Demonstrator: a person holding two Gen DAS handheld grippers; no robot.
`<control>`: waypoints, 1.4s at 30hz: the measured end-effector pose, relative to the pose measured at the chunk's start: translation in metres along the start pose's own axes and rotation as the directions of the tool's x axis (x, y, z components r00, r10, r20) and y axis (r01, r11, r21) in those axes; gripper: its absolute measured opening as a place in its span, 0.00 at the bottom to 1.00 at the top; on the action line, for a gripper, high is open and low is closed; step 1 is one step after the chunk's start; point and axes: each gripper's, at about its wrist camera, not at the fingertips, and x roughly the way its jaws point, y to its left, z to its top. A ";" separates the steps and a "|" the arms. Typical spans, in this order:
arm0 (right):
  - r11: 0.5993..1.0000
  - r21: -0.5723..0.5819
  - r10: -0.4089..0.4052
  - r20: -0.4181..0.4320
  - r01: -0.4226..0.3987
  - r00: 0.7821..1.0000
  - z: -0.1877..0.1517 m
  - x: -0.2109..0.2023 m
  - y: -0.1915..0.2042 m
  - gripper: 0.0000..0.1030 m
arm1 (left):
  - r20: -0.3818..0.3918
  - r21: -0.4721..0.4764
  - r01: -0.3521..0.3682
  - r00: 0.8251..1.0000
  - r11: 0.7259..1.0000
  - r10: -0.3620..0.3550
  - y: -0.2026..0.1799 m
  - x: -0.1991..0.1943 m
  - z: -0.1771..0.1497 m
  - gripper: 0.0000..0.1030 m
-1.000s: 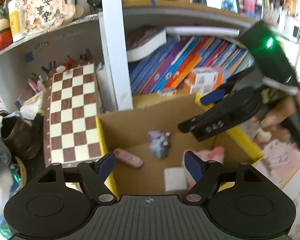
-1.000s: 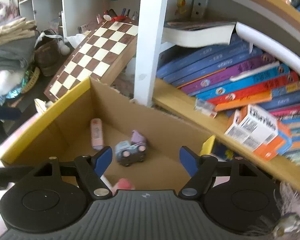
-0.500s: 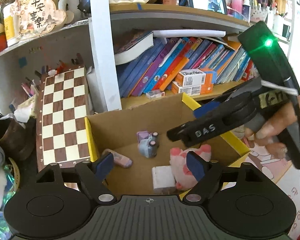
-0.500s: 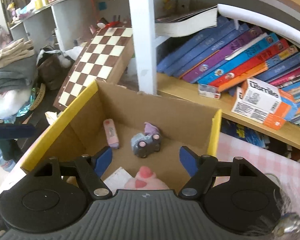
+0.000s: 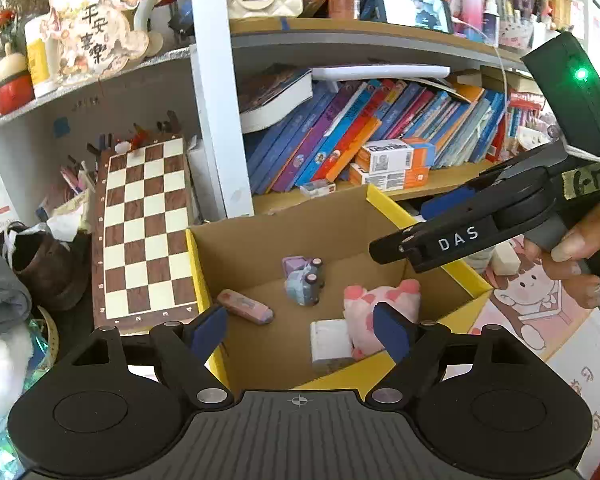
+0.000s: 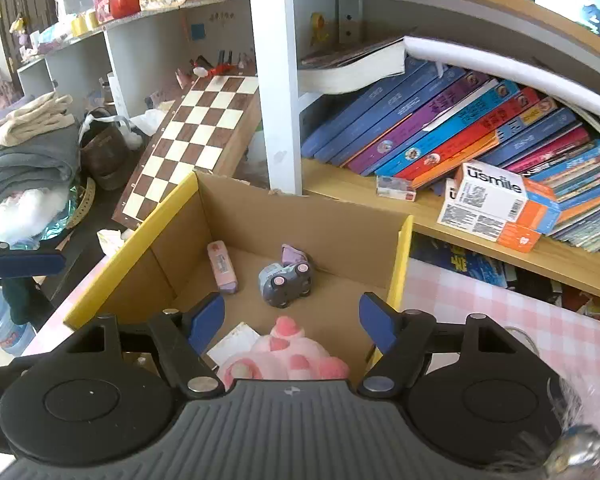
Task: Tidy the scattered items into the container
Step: 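Withdraw both open tools from the yellow box, then move both tools toward the tape roll and white sponge on the mat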
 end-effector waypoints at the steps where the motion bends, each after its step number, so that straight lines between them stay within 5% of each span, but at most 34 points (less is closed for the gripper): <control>1: 1.000 0.002 -0.002 0.004 0.002 1.000 -0.002 -0.004 0.000 0.72 | 0.001 0.002 0.001 1.000 1.000 -0.001 -0.002 -0.001 -0.001 0.80; 42: 0.996 0.056 -0.073 0.024 0.072 0.997 -0.082 -0.085 -0.032 0.87 | -0.033 0.024 0.029 0.999 0.999 -0.028 -0.075 -0.017 -0.016 0.84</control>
